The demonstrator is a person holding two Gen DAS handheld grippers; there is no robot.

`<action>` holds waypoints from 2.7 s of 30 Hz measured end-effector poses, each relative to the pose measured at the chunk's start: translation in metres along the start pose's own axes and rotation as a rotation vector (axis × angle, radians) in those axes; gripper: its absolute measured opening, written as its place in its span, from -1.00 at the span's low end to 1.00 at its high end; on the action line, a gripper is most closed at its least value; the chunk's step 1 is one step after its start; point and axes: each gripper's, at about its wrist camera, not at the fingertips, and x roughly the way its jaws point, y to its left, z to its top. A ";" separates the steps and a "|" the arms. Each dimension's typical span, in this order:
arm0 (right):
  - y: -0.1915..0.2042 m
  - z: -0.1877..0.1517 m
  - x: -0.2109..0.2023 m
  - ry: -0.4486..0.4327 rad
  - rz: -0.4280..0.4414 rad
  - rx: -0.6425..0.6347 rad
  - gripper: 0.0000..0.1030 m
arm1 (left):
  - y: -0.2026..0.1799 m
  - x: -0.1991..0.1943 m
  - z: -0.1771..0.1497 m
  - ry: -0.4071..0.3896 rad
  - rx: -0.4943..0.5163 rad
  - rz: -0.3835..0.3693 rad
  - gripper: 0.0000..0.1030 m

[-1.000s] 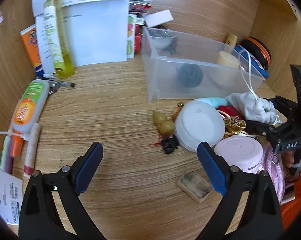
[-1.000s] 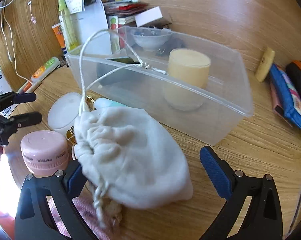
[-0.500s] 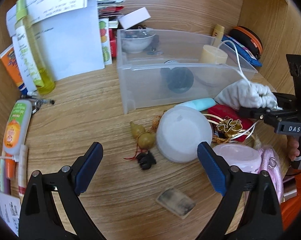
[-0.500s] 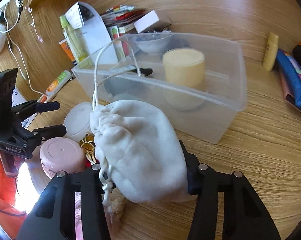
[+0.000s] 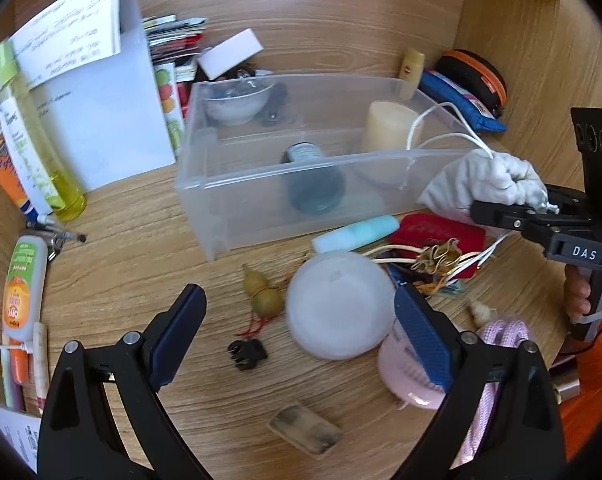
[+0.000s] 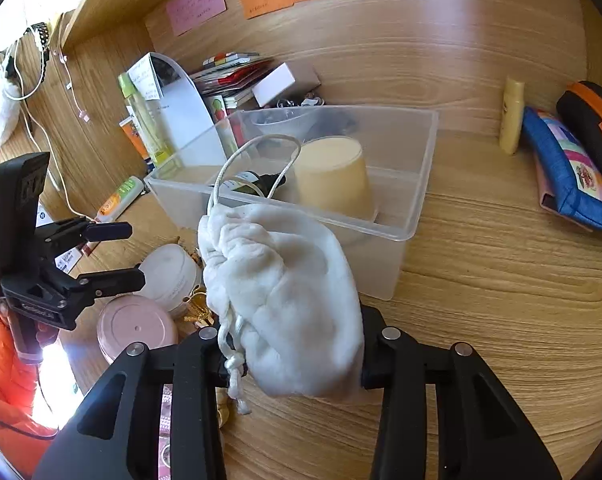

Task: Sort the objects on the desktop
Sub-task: 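Grasp the white drawstring pouch with the right gripper and lift it, then grasp the white round lid with the left gripper while the right carries the pouch to the box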

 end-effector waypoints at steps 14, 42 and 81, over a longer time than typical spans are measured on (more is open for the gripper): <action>-0.006 -0.004 0.001 -0.029 0.039 0.012 -0.30 | -0.009 0.044 0.021 0.280 -0.094 -0.069 0.86; -0.019 0.005 -0.027 -0.161 0.064 0.078 -0.40 | 0.001 0.018 0.024 0.150 -0.159 -0.076 0.27; 0.011 0.085 -0.005 -0.170 -0.086 -0.073 -0.60 | 0.061 -0.005 0.063 -0.091 -0.184 -0.120 0.27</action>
